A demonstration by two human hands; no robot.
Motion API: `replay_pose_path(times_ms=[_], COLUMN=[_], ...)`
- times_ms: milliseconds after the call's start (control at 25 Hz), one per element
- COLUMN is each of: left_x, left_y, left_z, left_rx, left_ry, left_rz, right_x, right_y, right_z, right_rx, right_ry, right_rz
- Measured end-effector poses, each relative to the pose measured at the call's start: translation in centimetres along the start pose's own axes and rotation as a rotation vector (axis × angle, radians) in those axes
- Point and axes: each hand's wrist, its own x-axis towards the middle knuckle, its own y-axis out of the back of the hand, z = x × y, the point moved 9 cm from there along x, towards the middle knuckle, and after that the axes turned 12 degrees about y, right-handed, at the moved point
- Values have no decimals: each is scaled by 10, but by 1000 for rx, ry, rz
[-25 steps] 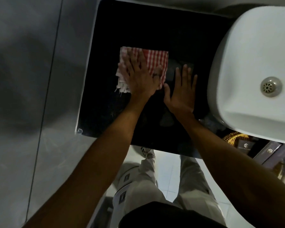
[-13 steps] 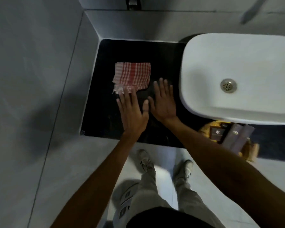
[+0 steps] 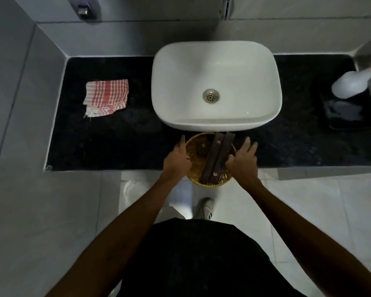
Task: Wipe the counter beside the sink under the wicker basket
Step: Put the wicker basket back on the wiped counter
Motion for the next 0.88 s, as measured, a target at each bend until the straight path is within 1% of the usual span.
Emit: replay_pose_path(times_ms=[80, 160, 280, 400, 520, 600, 680, 800, 840, 880], left_x=[-2, -10, -16, -1, 27, 50, 72, 88, 93, 97], left_y=[10, 27, 73, 124, 173, 192, 198, 196, 199, 204], left_z=[-15, -41, -109, -195, -265, -299, -319, -332, -337, -339], left_rx=[-93, -178, -318, -314, -314, -347, -371, -411, -431, -462], left_ry=[108, 165, 262, 353, 406, 410, 391, 370, 372, 382], left_rz=[18, 71, 84, 109, 209, 232, 176, 80, 86, 110], right_x=[-1, -4, -7, -2, 16, 30, 42, 51, 57, 66], right_y=[-16, -32, -57, -90, -123, -142, -158, -168, -166, -158], right_z=[3, -25, -106, -207, -296, -336, -357, -360, -359, -358], right_rx=[155, 193, 171, 220, 240, 224, 174, 111, 110, 142], right_ry=[-85, -30, 149, 319, 396, 390, 355, 301, 270, 245], right_rz=[-102, -191, -267, -337, -372, -387, -398, -431, -404, -340])
